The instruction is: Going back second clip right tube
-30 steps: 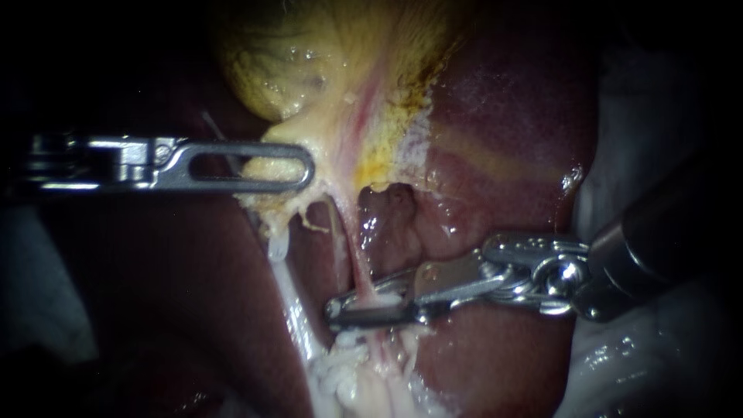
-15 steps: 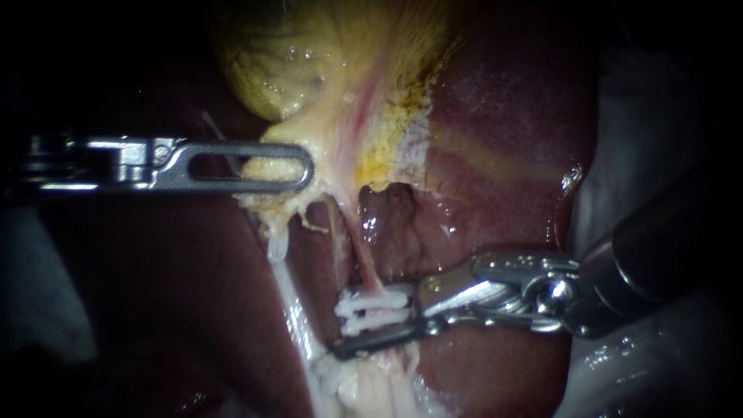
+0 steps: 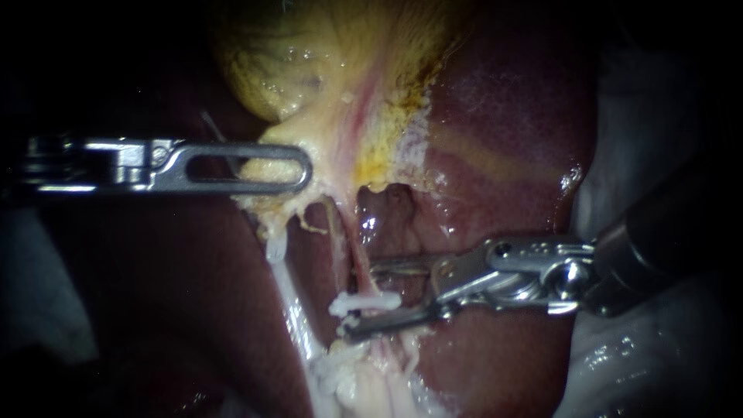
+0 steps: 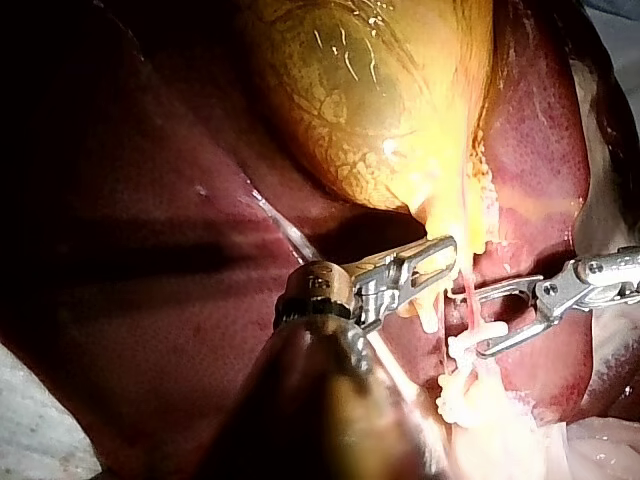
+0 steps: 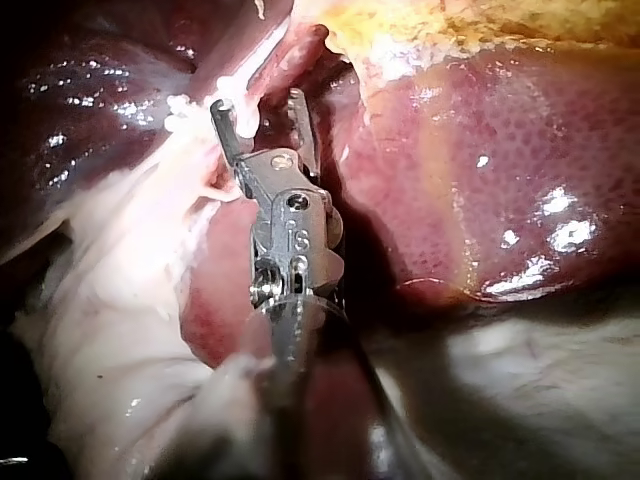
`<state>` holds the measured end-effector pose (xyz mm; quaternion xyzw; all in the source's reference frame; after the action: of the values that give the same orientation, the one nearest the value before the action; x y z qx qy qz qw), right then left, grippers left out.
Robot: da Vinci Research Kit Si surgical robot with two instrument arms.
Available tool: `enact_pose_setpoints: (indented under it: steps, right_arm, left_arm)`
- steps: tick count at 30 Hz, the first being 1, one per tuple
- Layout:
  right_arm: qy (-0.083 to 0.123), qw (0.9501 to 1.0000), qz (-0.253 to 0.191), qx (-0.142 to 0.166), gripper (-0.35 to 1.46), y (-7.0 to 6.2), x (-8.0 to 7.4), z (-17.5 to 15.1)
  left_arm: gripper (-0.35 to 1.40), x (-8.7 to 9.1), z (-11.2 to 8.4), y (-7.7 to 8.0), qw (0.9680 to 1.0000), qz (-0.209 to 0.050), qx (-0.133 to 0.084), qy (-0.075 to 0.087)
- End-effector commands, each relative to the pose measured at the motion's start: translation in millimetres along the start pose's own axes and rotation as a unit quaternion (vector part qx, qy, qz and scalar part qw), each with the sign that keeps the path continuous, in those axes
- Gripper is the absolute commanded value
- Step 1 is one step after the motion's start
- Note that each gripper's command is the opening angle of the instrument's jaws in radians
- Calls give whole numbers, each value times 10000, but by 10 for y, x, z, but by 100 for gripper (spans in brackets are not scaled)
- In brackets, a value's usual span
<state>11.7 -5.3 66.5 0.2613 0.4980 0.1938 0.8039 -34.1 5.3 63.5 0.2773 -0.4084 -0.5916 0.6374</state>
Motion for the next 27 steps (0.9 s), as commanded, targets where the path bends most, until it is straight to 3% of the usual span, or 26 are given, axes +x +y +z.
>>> enact_pose_setpoints:
  steps: [1, 3, 6, 10, 20, 27]
  right_arm:
    - [-12, 10000, -44, 59, 50, -1, -1, -2]
    - [-38, 9995, -143, 273, 50, -6, -2, -10]
    - [-42, 9985, -410, 352, 50, -14, 0, -27]
    - [-29, 9944, -971, 421, 50, -20, 15, -62]
    - [21, 9831, -1828, 17, 50, -11, 70, -109]
    - [149, 9809, -1938, -64, 50, -9, 77, -114]
  left_arm:
    - [-35, 0, 0, 0, 10000, -3, 2, 1]
    - [-35, 0, 0, 0, 10000, -3, 2, 2]
    - [-35, 0, -1, 0, 10000, -2, 4, 4]
    - [-35, 1, -1, 1, 10000, 1, 4, 3]
    - [-35, 3, 0, 2, 10000, -25, -1, -2]
    - [-35, 4, 1, 2, 10000, -20, -5, -8]
